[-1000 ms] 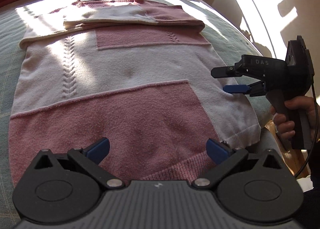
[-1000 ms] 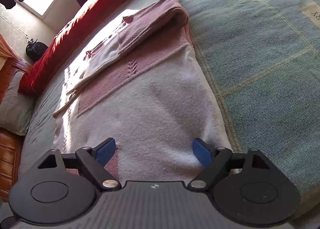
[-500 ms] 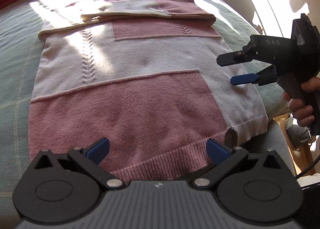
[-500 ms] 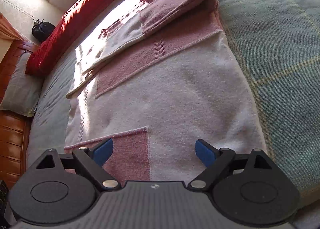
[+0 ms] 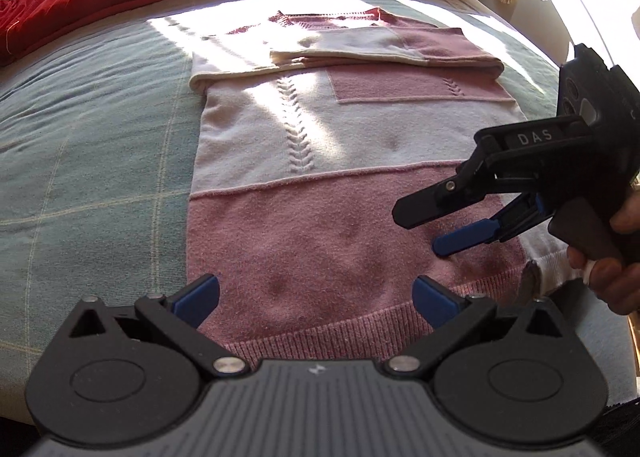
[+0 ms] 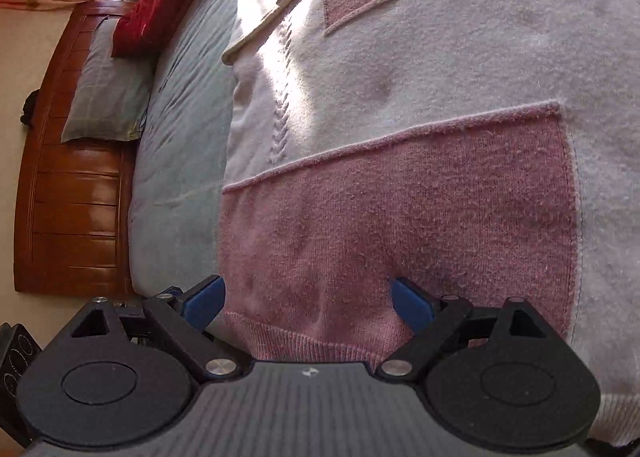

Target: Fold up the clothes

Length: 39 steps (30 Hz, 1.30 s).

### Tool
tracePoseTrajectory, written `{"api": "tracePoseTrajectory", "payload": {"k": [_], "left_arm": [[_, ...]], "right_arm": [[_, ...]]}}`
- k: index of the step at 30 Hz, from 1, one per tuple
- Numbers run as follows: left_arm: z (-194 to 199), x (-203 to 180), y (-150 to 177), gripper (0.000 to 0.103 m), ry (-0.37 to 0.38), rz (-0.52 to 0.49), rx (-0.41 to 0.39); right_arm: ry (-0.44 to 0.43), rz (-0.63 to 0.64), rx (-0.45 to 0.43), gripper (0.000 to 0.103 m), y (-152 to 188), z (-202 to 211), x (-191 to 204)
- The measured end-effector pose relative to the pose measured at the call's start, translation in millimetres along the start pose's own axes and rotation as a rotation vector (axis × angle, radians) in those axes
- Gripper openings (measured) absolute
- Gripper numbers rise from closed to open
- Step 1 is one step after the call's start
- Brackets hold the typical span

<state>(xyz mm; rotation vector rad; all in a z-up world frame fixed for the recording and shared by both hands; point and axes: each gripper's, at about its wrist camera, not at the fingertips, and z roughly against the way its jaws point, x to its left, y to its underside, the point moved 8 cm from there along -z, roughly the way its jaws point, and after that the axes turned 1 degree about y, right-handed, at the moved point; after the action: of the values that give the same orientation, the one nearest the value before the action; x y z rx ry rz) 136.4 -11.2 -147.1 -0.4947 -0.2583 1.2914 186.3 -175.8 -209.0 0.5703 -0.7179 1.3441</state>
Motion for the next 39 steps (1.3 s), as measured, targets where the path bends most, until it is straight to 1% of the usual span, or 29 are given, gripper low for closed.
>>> {"api": "tracePoseTrajectory", "payload": {"k": [1,3,6,8,11,12,13,15,18,21,23,26,30,33,35,37,39], "left_arm": [[-0.2,0.2,0.3,0.102,0.003,0.0,-0.001],[-1.7,-1.1,0.6,0.102,0.008,-0.004,-0.001],[-4.6,-6.6,-0.4,0.102,0.026,-0.016,-0.004],[-7.5,-11.7,-2.2,0.102,0.04,-0.023,-0.003],[-10.6,-20.5,-3.4,0.102,0.05,-0.039,0.002],[-10.8,-23.9,-3.5,0.102,0.05,-0.048,0.001],[-9.9,-26.4,-3.6,0.102,0.05,-0.056,-0.002],[-6.9,-29.4,-2.7,0.102,0.052,-0.068,-0.01],[-6.4,-28.4,-0.6,0.102,0.045,-0.069,-0.007],[-8.6,-27.6,-0.6,0.102,0.027,-0.073,-0.003],[-9.2,-29.7,-2.3,0.102,0.032,-0.076,-0.005],[-9.1,-34.3,-4.0,0.102,0.04,-0.085,-0.011],[-12.0,-37.4,-2.2,0.102,0.044,-0.091,-0.001],[-14.9,-36.1,0.3,0.102,0.039,-0.088,0.01],[-16.4,-34.9,0.7,0.102,0.04,-0.084,0.015],[-17.5,-34.3,-0.3,0.102,0.042,-0.081,0.016],[-17.6,-34.8,-1.2,0.102,0.042,-0.08,0.014]], "right_arm": [[-0.001,-0.007,-0.004,0.093,2.9,3.6,-1.2],[0.043,-0.014,-0.008,0.093,11.2,14.4,-10.9],[0.077,-0.002,-0.021,0.094,19.1,28.5,-17.4],[0.075,0.01,-0.056,0.094,18.0,40.0,-16.3],[0.024,-0.011,-0.122,0.095,6.6,50.1,-13.5],[0.024,-0.02,-0.132,0.095,4.2,50.5,-15.2],[0.041,-0.032,-0.137,0.095,2.4,50.2,-19.3],[0.098,-0.051,-0.121,0.095,4.1,44.3,-31.3],[0.092,-0.072,-0.095,0.095,15.0,42.4,-42.0],[0.092,-0.072,-0.132,0.095,15.6,56.4,-42.5],[0.098,-0.065,-0.196,0.095,8.0,72.6,-43.4],[0.124,-0.105,-0.271,0.095,-2.5,90.3,-56.0],[0.188,-0.161,-0.27,0.096,2.9,96.2,-85.5],[0.174,-0.184,-0.26,0.096,16.2,99.0,-99.5],[0.145,-0.207,-0.278,0.095,19.4,108.6,-102.4],[0.137,-0.2,-0.32,0.096,14.4,120.9,-100.4],[0.137,-0.177,-0.38,0.096,2.1,133.1,-95.9]]}}
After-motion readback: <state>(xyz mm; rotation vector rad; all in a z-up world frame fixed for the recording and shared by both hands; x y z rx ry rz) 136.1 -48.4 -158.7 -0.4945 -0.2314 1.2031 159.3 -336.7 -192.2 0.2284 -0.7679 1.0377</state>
